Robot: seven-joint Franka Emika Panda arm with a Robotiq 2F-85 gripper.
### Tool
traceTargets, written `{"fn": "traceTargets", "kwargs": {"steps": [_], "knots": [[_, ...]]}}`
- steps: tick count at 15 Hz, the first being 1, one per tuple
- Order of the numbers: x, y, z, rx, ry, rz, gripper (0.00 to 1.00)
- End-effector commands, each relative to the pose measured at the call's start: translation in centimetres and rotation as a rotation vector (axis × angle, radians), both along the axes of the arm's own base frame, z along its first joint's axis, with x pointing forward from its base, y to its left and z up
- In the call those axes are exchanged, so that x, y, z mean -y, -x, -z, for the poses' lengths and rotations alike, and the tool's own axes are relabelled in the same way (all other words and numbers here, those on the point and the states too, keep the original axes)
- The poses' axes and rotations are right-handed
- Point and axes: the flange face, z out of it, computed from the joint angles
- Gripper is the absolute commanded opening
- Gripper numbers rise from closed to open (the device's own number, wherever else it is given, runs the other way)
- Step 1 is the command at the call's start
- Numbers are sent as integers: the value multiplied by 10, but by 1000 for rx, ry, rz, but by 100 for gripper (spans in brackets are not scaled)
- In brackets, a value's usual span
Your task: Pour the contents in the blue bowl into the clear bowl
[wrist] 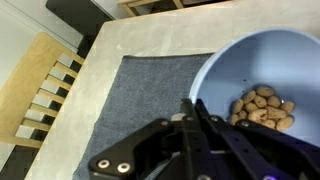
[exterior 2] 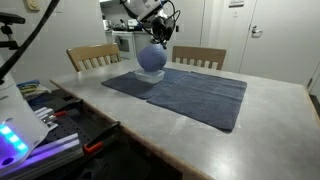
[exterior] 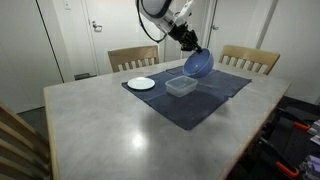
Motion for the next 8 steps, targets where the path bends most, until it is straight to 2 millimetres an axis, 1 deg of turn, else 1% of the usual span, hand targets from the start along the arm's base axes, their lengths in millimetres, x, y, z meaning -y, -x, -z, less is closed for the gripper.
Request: {"fn": "traceTargets", "kwargs": {"steps": [1,8], "knots": [[-2,-9,-1,-45,28,-13,1],[-3,-19,1,-106,53,-34,1]]}}
